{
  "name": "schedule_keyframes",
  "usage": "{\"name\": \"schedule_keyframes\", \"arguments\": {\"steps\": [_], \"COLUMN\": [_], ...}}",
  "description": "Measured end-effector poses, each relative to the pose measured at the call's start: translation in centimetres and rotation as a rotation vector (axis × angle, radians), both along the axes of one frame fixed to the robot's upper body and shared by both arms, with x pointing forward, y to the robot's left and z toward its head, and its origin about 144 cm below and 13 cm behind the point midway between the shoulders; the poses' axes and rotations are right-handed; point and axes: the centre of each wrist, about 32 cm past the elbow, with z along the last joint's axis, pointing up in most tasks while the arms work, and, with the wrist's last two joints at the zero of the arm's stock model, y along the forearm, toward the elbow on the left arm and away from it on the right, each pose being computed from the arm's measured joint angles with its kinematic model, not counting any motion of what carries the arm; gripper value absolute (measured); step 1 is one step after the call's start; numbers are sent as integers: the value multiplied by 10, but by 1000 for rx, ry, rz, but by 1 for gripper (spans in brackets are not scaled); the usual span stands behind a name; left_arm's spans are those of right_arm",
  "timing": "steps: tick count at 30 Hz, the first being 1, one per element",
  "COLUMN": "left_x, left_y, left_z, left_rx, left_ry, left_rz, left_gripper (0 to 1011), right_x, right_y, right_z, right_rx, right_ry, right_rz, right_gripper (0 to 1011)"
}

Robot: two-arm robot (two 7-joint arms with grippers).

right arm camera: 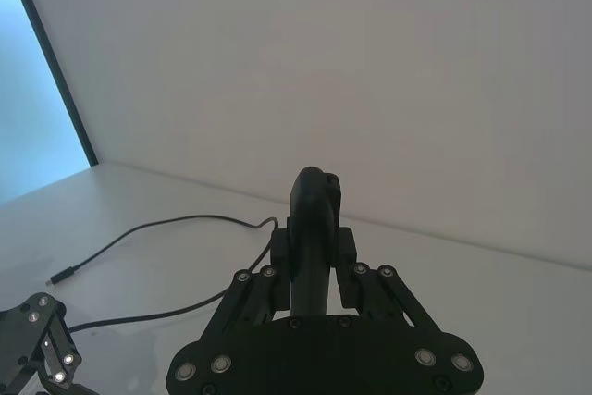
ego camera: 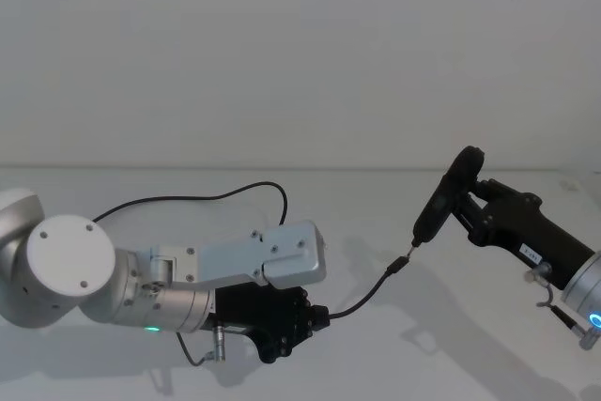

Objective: Pick up the data cable with the one hand.

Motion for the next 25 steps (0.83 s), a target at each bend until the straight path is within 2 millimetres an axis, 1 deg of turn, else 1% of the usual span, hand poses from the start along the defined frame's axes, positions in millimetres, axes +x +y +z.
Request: {"name": "schedule_keyframes", "arguments": {"steps": [25], "left_x": [0], "left_y": [0], "left_z": [0], "left_rx": [0], "left_ry": [0], "left_rz": [0], "left_gripper": [40], "right_x": [0], "right_y": [0], "right_z": [1], "right_rx": [-5], "right_ry": [5], "right_rz": [5], "right_gripper": [279]}}
